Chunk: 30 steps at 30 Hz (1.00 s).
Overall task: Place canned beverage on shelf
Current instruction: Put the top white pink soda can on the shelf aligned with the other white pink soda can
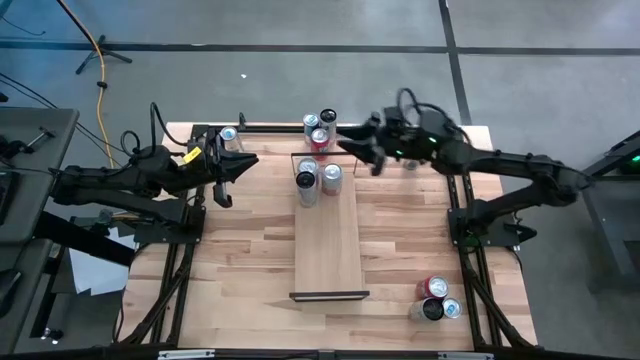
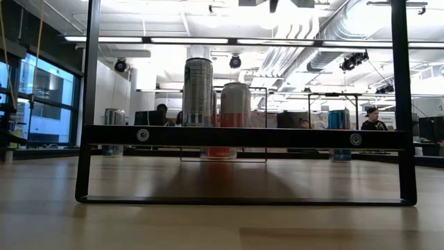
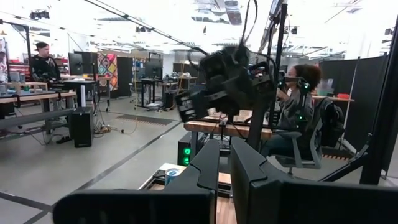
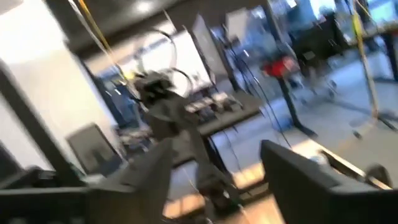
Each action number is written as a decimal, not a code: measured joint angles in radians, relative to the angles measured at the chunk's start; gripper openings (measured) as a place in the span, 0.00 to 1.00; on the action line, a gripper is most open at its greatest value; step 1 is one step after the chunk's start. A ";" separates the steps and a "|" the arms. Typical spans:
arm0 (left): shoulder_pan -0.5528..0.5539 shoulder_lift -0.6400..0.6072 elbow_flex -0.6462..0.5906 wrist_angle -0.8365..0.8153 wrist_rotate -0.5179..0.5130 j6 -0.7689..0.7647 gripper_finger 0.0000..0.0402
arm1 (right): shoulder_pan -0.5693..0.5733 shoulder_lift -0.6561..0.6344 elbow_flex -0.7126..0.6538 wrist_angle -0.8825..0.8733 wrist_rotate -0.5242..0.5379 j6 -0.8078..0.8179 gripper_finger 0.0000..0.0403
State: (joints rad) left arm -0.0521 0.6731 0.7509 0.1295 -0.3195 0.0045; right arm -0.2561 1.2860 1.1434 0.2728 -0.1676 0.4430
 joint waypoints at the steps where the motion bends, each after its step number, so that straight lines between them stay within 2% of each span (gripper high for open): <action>1: 0.000 0.000 0.000 0.000 0.000 -0.001 0.00 | -0.008 0.033 0.054 -0.064 0.001 -0.014 0.63; 4: -0.001 0.000 0.000 0.000 -0.001 -0.002 0.00 | -0.046 0.139 0.233 -0.293 0.014 -0.088 0.79; 6: -0.001 0.000 0.000 0.000 -0.001 -0.003 0.00 | -0.075 0.210 0.357 -0.447 0.066 -0.143 0.89; 9: -0.001 0.000 0.000 0.000 -0.001 -0.011 0.00 | -0.120 0.326 0.547 -0.647 0.139 -0.187 0.97; 12: -0.001 0.000 0.000 0.000 -0.001 -0.011 0.00 | -0.162 0.445 0.718 -0.800 0.205 -0.166 0.98; 15: -0.001 0.000 0.000 0.000 -0.001 -0.011 0.00 | -0.195 0.563 0.867 -0.951 0.331 -0.048 0.97; 17: -0.001 0.000 0.000 0.000 -0.001 -0.011 0.00 | -0.220 0.638 0.950 -1.050 0.371 0.025 0.97; 23: -0.001 0.000 0.000 0.000 -0.002 -0.011 0.00 | -0.276 0.827 1.095 -1.215 0.358 0.134 0.97; 30: -0.001 0.000 0.000 0.001 -0.002 -0.011 0.00 | -0.317 0.945 1.104 -1.222 0.319 0.256 0.97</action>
State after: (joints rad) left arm -0.0532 0.6727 0.7509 0.1307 -0.3210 -0.0069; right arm -0.5731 2.2305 2.2471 -0.9497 0.1513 0.6994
